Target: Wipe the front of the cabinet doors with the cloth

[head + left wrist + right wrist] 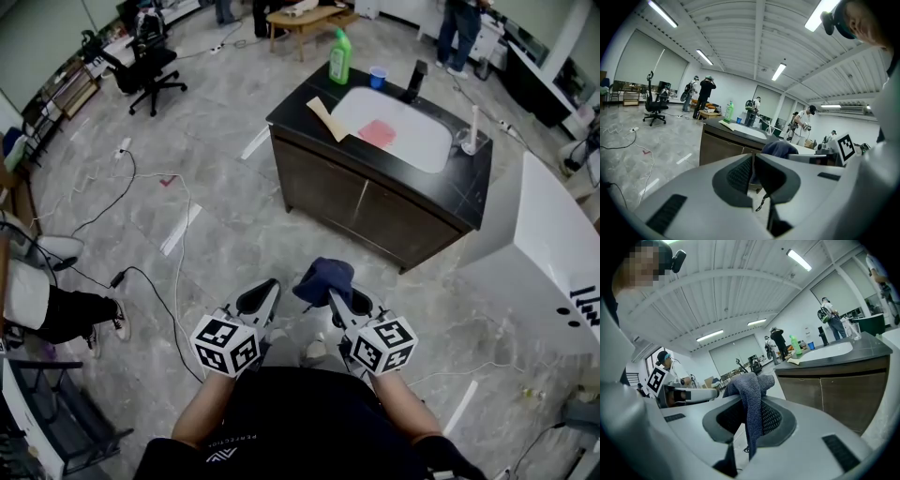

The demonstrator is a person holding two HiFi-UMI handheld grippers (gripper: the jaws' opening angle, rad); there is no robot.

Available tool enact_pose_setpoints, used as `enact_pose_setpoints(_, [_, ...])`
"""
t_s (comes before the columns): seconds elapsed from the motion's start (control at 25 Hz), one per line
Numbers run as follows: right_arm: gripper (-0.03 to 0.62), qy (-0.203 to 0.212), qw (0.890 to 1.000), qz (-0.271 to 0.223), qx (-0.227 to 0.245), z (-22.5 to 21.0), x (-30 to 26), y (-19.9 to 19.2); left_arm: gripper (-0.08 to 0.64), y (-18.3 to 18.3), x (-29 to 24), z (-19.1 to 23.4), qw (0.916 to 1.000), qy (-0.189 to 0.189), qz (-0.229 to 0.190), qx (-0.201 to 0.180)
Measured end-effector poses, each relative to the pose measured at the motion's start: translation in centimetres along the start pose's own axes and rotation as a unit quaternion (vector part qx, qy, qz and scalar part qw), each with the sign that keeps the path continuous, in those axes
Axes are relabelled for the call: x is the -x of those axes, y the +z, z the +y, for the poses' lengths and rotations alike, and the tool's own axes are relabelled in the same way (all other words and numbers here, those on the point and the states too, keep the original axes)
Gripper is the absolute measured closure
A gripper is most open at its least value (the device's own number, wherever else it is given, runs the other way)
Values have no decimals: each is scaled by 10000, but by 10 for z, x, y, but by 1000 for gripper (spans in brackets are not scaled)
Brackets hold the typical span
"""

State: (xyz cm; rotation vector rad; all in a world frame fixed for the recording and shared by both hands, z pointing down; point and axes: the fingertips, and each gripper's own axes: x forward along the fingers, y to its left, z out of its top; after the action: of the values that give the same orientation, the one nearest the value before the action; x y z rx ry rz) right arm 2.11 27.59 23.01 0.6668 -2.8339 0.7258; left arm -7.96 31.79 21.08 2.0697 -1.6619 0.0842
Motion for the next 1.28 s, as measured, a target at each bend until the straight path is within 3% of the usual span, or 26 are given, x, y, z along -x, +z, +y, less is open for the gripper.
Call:
enact_pose_setpoints(0.48, [522,-444,9989,-131,46,-14,-33,18,537,25,-44,26,9984,-565,13,-37])
enact_pose_setpoints(1.28, [522,-1085,9939,24,-201,17,-197,27,537,69,-52,206,9954,-874,369,158])
